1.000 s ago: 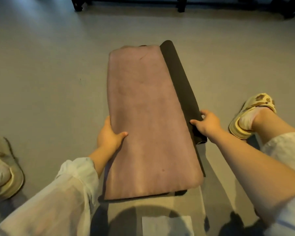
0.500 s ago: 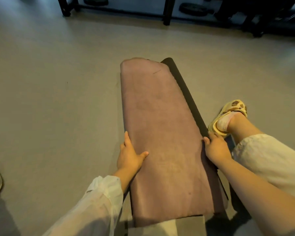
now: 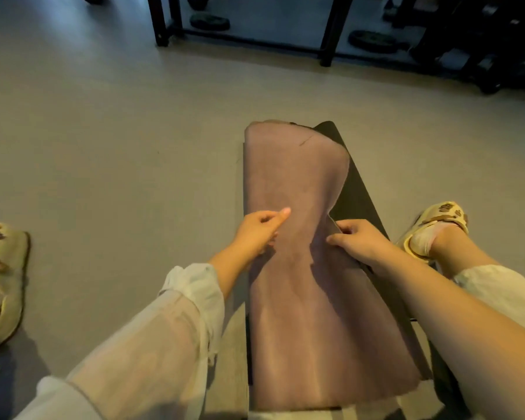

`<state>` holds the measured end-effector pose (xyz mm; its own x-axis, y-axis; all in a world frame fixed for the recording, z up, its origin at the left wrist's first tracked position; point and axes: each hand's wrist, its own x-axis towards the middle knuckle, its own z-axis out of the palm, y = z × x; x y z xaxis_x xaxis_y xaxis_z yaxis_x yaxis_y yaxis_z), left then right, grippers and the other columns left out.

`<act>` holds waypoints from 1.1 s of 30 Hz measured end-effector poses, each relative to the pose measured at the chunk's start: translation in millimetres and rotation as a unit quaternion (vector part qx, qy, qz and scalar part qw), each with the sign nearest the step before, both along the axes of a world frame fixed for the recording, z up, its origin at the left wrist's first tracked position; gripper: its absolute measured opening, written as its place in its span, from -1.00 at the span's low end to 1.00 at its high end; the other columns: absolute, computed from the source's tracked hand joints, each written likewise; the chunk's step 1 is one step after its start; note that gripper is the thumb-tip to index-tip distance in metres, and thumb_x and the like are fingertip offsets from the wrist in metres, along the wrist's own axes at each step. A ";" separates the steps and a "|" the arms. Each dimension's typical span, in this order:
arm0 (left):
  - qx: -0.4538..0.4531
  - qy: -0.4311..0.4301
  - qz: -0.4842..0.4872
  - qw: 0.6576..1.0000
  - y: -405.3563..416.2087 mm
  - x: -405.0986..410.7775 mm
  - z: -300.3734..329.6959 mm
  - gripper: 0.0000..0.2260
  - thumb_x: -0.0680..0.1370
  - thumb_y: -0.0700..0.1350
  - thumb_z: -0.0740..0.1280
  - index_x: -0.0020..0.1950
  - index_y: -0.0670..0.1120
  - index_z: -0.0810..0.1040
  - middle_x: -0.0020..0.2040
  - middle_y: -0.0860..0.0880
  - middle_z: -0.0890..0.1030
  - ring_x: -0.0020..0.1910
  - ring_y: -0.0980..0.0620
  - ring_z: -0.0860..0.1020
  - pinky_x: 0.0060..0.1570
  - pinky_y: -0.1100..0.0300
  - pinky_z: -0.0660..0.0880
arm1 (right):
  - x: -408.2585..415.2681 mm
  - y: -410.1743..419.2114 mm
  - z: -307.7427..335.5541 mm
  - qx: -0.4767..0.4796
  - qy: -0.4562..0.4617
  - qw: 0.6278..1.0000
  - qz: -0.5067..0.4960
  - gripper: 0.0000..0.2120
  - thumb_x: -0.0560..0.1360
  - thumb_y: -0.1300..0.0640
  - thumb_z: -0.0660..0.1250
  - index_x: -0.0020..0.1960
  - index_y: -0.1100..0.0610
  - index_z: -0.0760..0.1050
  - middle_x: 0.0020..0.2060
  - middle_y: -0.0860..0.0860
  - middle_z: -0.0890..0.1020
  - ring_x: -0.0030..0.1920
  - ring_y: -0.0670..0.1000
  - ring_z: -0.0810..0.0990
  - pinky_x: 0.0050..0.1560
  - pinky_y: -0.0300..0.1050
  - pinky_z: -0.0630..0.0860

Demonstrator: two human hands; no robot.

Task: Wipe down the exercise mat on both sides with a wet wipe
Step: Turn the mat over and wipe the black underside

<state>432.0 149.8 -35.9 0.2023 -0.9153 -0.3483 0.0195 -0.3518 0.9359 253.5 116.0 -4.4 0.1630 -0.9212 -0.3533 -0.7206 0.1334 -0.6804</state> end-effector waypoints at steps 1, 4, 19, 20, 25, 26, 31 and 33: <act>0.018 0.029 0.006 0.999 -3.5 5.9 10.8 -0.77 0.53 0.10 0.31 -0.14 -0.06 0.51 -0.17 -0.04 0.51 -0.25 0.04 0.48 -0.28 0.22 0.45 | 16.5 4.9 7.3 -0.004 -0.008 0.999 0.036 -0.86 0.49 0.24 0.30 -0.05 0.28 0.60 -0.18 0.20 0.64 -0.22 0.03 0.55 -0.26 -0.17 0.45; 0.059 -0.006 -0.002 0.998 -11.8 34.4 33.0 -0.69 0.49 0.14 0.35 -0.07 -0.11 0.48 -0.17 -0.02 0.53 -0.21 0.04 0.54 -0.21 0.17 0.54 | 67.9 24.0 19.3 -0.009 -0.028 0.988 0.152 -0.86 0.50 0.24 0.29 -0.06 0.26 0.60 -0.25 0.14 0.58 -0.23 0.00 0.50 -0.29 -0.22 0.42; 0.158 -0.576 0.046 0.800 129.0 276.3 -40.0 -0.47 0.49 -0.25 0.35 0.44 -0.18 0.30 0.34 -0.26 0.42 0.30 -0.26 0.40 0.26 -0.07 0.35 | 82.7 99.7 -72.9 -0.113 0.124 0.861 0.481 -0.68 0.55 0.02 0.26 0.30 -0.04 0.44 0.12 -0.10 0.45 0.02 -0.07 0.53 0.11 -0.13 0.47; 0.146 -0.573 0.025 0.806 134.5 268.8 -46.3 -0.46 0.49 -0.25 0.36 0.45 -0.17 0.30 0.37 -0.24 0.40 0.33 -0.24 0.38 0.29 -0.06 0.32 | 73.2 107.3 -79.7 -0.110 0.143 0.835 0.519 -0.67 0.56 0.02 0.25 0.32 -0.05 0.43 0.16 -0.09 0.43 0.08 -0.04 0.52 0.12 -0.13 0.45; 0.053 -0.557 -0.200 0.804 159.4 201.8 -78.3 -0.41 0.49 -0.17 0.39 0.48 -0.01 0.26 0.51 -0.07 0.21 0.46 -0.09 0.20 0.41 0.05 0.16 | 41.6 142.1 -93.3 -0.119 0.166 0.706 0.678 -0.63 0.57 0.00 0.19 0.37 -0.08 0.36 0.25 -0.02 0.36 0.17 0.01 0.43 0.14 -0.07 0.39; 0.036 -0.559 -0.240 0.793 166.4 188.0 -84.2 -0.41 0.50 -0.14 0.38 0.48 0.03 0.25 0.52 -0.03 0.17 0.48 -0.06 0.16 0.42 0.07 0.13 | 38.5 147.2 -93.9 -0.113 0.168 0.684 0.700 -0.61 0.57 0.01 0.18 0.40 -0.09 0.34 0.26 0.00 0.34 0.17 0.02 0.40 0.14 -0.05 0.38; 0.011 -0.519 -0.361 0.775 184.5 137.8 -96.7 -0.40 0.54 -0.10 0.33 0.50 0.13 0.14 0.55 0.05 0.05 0.51 0.02 0.06 0.41 0.17 0.03 | 35.9 167.2 -94.8 -0.083 0.191 0.644 0.736 -0.41 0.49 0.18 0.27 0.47 -0.11 0.21 0.20 0.02 0.31 0.12 0.06 0.34 0.07 -0.04 0.32; 0.013 -0.499 -0.393 0.772 183.0 123.1 -96.3 -0.40 0.54 -0.11 0.32 0.50 0.13 0.13 0.55 0.05 0.05 0.51 0.03 0.05 0.42 0.16 0.04 | 38.1 170.8 -95.4 -0.069 0.182 0.653 0.732 -0.46 0.50 0.18 0.28 0.43 -0.10 0.27 0.15 0.02 0.33 0.11 0.05 0.35 0.08 -0.02 0.34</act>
<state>555.1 332.8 -132.2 -0.2333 -0.8869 -0.3987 -0.9358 0.0933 0.3399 291.6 286.8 -99.8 0.8325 0.1007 -0.5448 -0.1246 -0.9241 -0.3611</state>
